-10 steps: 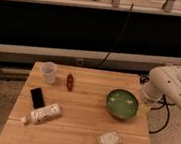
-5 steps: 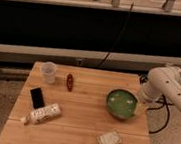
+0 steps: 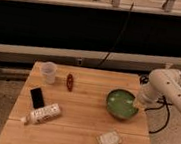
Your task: Push the ceramic bowl across the table
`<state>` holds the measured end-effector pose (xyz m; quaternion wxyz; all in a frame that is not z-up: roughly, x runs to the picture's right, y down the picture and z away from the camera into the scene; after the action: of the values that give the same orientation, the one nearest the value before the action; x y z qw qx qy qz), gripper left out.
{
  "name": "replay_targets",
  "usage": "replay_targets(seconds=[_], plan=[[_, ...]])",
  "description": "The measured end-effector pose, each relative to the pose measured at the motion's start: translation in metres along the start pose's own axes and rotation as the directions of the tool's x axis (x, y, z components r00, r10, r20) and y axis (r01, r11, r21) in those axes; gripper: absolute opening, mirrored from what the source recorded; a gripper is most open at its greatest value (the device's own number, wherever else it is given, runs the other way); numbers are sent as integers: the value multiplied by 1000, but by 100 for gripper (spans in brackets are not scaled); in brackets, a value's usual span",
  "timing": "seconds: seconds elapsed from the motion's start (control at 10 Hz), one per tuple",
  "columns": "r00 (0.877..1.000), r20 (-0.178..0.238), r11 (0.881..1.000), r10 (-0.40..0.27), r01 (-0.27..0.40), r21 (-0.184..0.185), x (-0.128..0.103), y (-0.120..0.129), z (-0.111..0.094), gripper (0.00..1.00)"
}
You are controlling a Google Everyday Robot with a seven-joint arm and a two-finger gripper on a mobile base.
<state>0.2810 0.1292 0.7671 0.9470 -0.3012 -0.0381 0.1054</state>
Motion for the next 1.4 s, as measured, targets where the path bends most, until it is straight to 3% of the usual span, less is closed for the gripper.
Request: replay_targets(seconds=[0.1, 0.5, 1.1, 1.4], plan=[[1000, 12, 1000, 7, -7, -4, 0, -1, 2, 1], [998, 43, 998, 45, -43, -39, 15, -6, 19, 0], [997, 81, 996, 3, 3, -84, -12, -15, 41, 0], [995, 96, 993, 9, 2, -115, -7, -18, 53, 0]])
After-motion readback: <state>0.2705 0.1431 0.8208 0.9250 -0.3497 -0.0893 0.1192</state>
